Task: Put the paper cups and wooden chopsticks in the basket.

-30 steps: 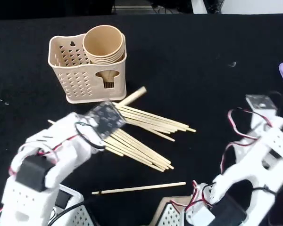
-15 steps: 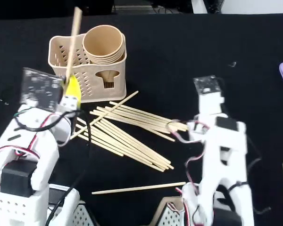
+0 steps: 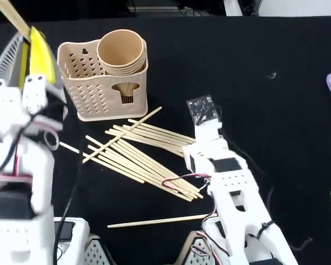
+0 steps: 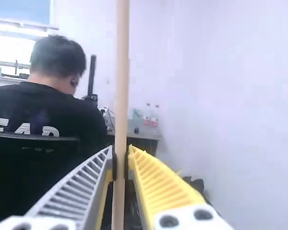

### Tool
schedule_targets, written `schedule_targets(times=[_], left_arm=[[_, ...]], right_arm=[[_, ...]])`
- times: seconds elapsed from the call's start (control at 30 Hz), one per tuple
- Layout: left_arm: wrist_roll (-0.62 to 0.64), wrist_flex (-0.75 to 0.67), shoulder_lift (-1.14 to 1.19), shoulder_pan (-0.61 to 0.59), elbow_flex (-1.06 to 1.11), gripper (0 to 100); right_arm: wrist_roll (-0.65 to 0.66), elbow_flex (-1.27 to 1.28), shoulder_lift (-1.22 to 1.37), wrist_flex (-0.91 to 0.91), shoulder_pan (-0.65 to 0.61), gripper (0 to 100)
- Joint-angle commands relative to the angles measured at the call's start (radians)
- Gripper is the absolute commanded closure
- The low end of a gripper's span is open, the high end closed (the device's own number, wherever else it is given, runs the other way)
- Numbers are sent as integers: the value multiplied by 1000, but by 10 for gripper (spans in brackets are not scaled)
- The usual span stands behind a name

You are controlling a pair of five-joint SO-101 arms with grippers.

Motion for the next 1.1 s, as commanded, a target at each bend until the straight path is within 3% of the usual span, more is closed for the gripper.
schedule_targets(times=[0.0, 0.17, 0.43, 0.73, 1.07], left_arm=[[21, -127, 129, -19, -94, 970], [29, -269, 408, -19, -216, 970], [25, -272, 729, -22, -375, 970], [25, -84, 689, -22, -285, 970], [23, -63, 638, -39, -186, 866]], right_arm=[[-8, 18, -35, -75, 29, 988], [-8, 45, -35, -84, 23, 987], [-8, 47, -35, -83, 23, 987], [-8, 45, -35, -81, 21, 987], [-8, 45, -35, -78, 21, 987]])
